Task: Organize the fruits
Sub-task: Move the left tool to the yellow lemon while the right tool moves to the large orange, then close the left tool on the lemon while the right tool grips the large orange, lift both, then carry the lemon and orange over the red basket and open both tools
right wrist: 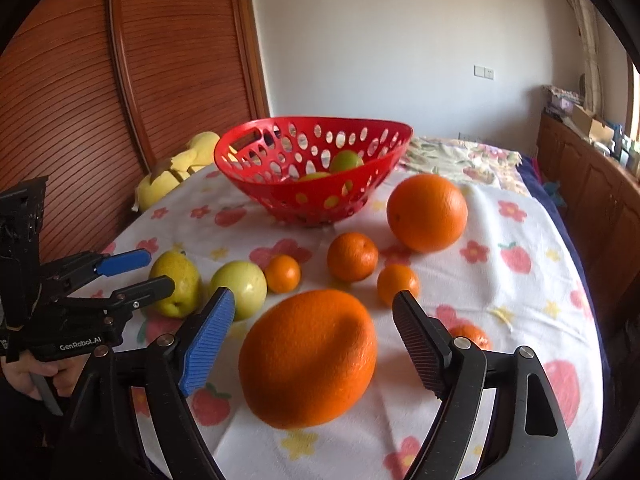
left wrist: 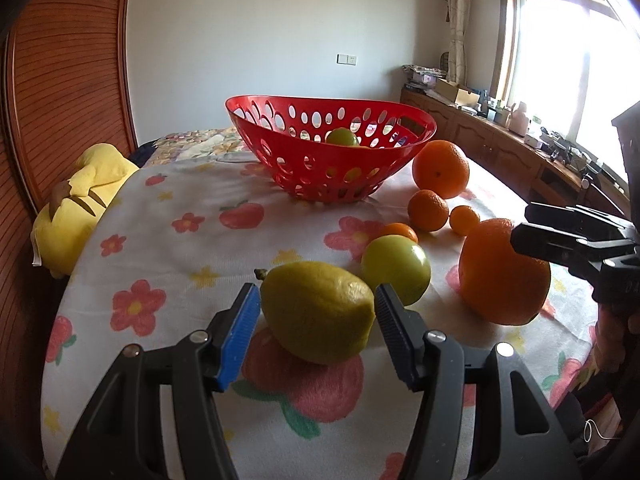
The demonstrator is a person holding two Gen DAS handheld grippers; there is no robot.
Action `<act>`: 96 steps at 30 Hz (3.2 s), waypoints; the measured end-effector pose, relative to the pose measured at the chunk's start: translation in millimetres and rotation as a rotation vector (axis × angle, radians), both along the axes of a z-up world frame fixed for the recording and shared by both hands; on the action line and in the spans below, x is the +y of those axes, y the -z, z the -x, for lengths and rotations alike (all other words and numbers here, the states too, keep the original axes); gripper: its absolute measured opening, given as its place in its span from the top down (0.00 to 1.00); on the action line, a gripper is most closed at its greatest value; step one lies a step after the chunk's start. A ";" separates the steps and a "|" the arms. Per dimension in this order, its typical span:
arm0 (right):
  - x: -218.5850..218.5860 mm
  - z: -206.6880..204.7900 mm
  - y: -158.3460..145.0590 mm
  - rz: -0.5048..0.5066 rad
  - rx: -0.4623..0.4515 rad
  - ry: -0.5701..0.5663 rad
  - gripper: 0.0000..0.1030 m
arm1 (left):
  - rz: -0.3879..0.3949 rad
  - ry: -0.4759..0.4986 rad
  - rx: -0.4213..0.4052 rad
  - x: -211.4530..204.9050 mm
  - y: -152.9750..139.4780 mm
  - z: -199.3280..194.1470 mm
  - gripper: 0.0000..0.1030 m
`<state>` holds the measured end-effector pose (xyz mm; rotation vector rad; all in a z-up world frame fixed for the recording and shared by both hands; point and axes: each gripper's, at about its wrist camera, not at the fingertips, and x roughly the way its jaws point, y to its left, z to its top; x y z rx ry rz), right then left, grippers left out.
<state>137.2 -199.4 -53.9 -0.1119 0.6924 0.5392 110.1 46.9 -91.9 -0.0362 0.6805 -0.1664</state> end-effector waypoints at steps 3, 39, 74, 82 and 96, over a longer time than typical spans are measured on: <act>-1.2 2.1 4.9 -0.005 0.006 0.013 0.16 | -0.008 0.005 -0.004 -1.2 3.1 -0.4 0.41; 0.5 -0.8 46.3 -0.024 0.055 0.000 0.16 | -0.035 0.026 0.040 -12.1 19.6 -8.0 0.35; 2.0 1.3 46.1 -0.018 0.046 0.005 0.16 | -0.022 0.019 0.043 -8.2 -2.8 -9.6 0.40; 2.4 2.3 45.4 -0.008 0.037 0.006 0.17 | -0.023 0.031 -0.009 -8.3 -28.9 -8.7 0.40; -4.6 -6.8 3.2 -0.013 -0.037 -0.008 0.17 | -0.036 0.040 -0.068 -5.5 -67.1 -37.4 0.40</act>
